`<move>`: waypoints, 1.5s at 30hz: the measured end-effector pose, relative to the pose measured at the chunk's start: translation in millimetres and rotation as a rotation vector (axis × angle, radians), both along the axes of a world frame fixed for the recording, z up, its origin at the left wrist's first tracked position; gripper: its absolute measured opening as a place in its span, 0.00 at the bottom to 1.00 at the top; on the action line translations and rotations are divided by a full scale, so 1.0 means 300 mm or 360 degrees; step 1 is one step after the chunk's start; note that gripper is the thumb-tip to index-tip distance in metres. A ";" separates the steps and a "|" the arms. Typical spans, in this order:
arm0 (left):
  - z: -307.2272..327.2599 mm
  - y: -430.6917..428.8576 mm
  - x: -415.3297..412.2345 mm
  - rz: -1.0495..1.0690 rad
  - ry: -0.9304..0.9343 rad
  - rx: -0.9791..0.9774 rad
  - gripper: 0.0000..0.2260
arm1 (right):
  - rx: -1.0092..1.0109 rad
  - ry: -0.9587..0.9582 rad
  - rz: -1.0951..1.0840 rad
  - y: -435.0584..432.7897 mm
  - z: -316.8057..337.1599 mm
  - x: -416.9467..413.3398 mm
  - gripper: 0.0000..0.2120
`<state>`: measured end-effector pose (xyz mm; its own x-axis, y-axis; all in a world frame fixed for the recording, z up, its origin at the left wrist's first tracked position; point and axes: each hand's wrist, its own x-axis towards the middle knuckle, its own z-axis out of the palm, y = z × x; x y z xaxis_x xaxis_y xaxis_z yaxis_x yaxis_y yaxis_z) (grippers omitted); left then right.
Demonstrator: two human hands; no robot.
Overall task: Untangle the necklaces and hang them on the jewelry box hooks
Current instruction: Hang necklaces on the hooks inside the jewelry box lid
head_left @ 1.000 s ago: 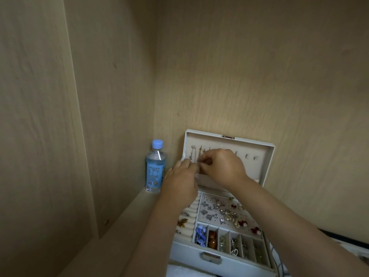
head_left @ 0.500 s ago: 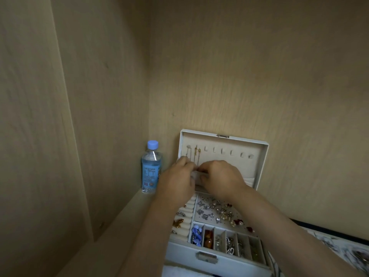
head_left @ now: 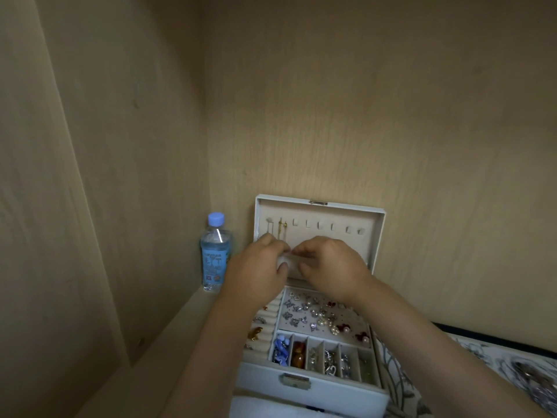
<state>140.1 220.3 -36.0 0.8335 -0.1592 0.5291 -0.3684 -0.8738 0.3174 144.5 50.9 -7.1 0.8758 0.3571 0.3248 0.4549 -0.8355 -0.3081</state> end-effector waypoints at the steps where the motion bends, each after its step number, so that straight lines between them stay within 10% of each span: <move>1: 0.009 -0.014 -0.010 -0.0016 0.0001 -0.0012 0.15 | 0.0003 -0.0003 -0.0008 -0.020 0.008 -0.017 0.15; 23: -0.148 -0.819 -0.222 -0.0679 0.0764 -0.0013 0.09 | -0.0026 0.0429 -0.0448 -0.893 -0.173 -0.389 0.10; 31: -0.258 -0.901 -0.209 -0.0743 0.0530 0.0146 0.11 | -0.0240 0.0426 -0.0437 -0.935 -0.242 -0.409 0.09; 40: -0.283 -0.916 -0.211 -0.0898 0.0509 0.0004 0.14 | 0.0153 0.0520 -0.0340 -0.967 -0.267 -0.384 0.03; 45: -0.238 -0.950 -0.253 -0.0970 0.0949 -0.0686 0.10 | 0.0948 0.0556 -0.0357 -0.981 -0.230 -0.386 0.04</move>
<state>64.3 -64.7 -107.3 0.8229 -0.5457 0.1582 -0.3949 -0.3491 0.8498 28.7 -243.3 -76.2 0.9953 0.0062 0.0963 0.0843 -0.5425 -0.8358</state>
